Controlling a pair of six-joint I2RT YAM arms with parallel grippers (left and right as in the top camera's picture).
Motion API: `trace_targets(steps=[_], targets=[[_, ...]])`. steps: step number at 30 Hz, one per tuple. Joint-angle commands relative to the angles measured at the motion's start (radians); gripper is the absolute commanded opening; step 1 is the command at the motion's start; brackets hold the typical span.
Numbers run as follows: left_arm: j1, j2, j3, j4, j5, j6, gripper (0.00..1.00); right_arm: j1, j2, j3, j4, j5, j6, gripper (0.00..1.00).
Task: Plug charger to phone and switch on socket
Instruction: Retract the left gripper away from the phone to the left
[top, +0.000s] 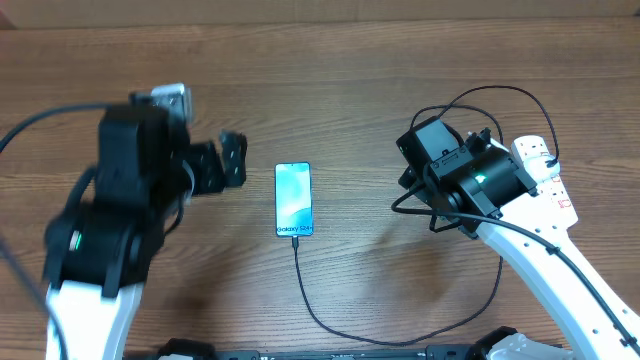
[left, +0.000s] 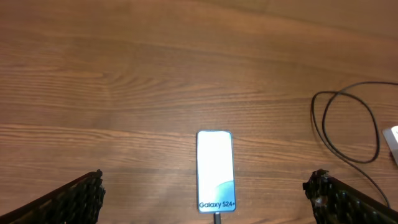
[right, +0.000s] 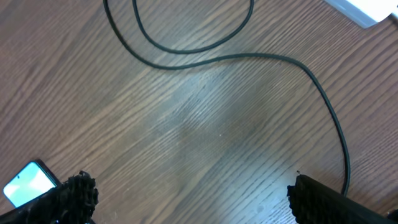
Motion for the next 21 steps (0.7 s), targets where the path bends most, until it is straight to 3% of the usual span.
trace_targets(steps=[1, 8, 21], targets=[[-0.011, -0.110, -0.071, -0.005, -0.077, -0.033, 0.99, -0.008, -0.026, 0.024, 0.015, 0.039, -0.007, 1.00], [-0.011, -0.299, -0.197, -0.009, -0.147, -0.110, 1.00, -0.008, -0.071, 0.024, 0.061, 0.038, -0.007, 1.00], [-0.010, -0.269, -0.201, -0.058, -0.140, -0.114, 1.00, -0.008, -0.076, 0.023, 0.003, 0.039, -0.007, 1.00]])
